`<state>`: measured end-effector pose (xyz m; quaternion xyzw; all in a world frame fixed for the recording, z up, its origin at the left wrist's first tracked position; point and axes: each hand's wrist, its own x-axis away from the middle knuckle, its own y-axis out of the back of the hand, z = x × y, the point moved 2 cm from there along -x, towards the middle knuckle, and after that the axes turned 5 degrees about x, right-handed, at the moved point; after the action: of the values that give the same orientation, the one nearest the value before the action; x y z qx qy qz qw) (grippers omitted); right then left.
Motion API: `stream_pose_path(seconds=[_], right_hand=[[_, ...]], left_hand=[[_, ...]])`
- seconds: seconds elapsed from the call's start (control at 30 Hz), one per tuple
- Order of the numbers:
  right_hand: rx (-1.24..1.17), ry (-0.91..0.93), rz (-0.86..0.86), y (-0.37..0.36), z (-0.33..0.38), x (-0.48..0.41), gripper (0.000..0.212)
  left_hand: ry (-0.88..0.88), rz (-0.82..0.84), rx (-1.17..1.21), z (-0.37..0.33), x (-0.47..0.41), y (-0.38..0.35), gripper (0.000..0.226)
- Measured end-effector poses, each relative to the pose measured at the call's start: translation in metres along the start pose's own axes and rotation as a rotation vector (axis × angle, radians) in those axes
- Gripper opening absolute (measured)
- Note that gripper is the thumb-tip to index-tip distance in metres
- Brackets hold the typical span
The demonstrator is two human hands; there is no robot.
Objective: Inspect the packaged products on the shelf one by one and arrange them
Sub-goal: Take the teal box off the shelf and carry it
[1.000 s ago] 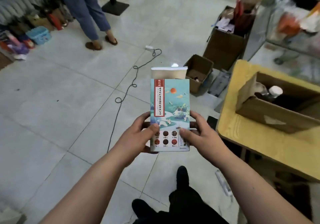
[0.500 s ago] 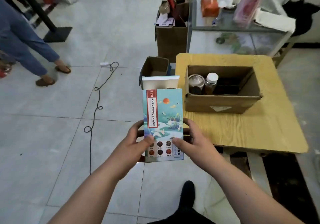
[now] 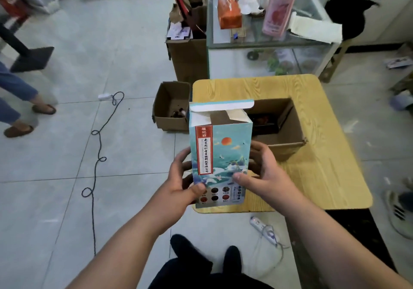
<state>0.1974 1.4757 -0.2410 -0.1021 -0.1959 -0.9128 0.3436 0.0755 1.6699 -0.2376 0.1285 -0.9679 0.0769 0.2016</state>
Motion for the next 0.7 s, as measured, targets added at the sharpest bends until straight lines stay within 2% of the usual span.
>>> stream_pose_path(seconds=[0.1,0.2,0.27,0.4,0.53,0.6,0.7], right_hand=[[0.068,-0.002,0.008,0.006,0.008,-0.010,0.082],[0.170,0.014,-0.081,0.013,0.020,-0.014,0.084],[0.249,0.040,-0.149,0.023,0.027,-0.018,0.089],[0.406,0.055,-0.283,0.061,0.039,-0.031,0.088],[0.649,0.098,-0.297,0.102,0.043,-0.049,0.089],[0.710,0.115,-0.262,0.122,0.042,-0.063,0.089],[0.765,0.118,-0.204,0.148,0.037,-0.084,0.089]], left_hand=[[-0.043,0.092,0.004,-0.007,-0.022,0.005,0.082],[-0.122,0.169,0.026,-0.027,-0.043,0.013,0.090],[-0.203,0.157,0.077,-0.047,-0.058,0.024,0.090],[-0.401,0.095,0.033,-0.086,-0.090,0.033,0.069],[-0.411,-0.032,0.036,-0.100,-0.118,0.023,0.054],[-0.425,-0.037,-0.048,-0.103,-0.127,0.015,0.045],[-0.422,-0.060,-0.297,-0.102,-0.140,-0.003,0.030]])
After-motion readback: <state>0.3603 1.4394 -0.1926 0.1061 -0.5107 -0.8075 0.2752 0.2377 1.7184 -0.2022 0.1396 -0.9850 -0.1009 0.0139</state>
